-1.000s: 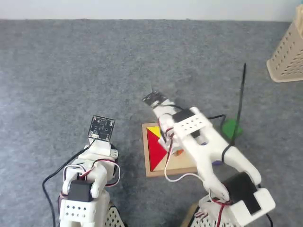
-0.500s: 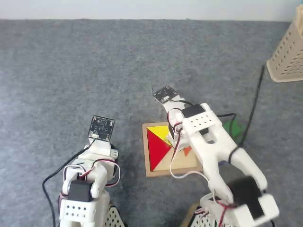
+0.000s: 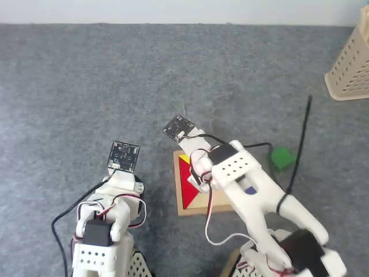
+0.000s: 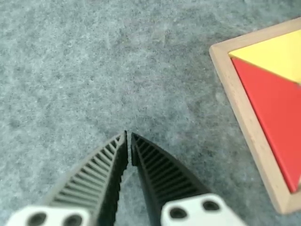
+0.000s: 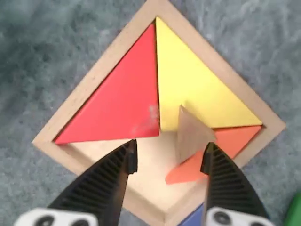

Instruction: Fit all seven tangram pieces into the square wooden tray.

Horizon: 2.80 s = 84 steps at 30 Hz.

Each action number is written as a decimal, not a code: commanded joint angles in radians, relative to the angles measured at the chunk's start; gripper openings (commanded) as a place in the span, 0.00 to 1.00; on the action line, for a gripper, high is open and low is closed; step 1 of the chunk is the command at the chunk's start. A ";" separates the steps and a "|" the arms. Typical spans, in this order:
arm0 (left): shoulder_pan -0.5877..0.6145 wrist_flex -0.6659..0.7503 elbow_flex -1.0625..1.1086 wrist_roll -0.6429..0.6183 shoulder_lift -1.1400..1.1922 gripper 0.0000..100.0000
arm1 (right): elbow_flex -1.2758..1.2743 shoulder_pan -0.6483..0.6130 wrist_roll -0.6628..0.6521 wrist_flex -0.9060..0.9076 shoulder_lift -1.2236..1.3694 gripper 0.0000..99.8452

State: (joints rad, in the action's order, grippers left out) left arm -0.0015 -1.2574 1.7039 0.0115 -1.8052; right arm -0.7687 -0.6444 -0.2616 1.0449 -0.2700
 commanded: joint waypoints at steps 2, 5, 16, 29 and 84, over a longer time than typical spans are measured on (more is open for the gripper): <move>0.006 -0.006 -0.019 -0.005 -0.021 0.01 | 0.015 -0.010 -0.008 -0.070 0.033 0.23; 0.006 -0.006 -0.019 -0.005 -0.021 0.01 | 0.018 0.002 -0.003 -0.081 0.036 0.23; 0.006 -0.006 -0.019 -0.005 -0.021 0.01 | -0.014 0.067 0.028 -0.119 0.036 0.17; 0.006 -0.006 -0.019 -0.005 -0.021 0.01 | -0.008 0.071 0.084 -0.122 0.036 0.10; 0.006 -0.006 -0.019 -0.005 -0.021 0.01 | -0.219 0.016 -0.212 0.013 -0.139 0.01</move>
State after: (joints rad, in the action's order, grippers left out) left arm -0.0015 -1.2574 1.7039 0.0115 -1.8052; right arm -1.0372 -0.7058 -0.4304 1.0802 -0.4266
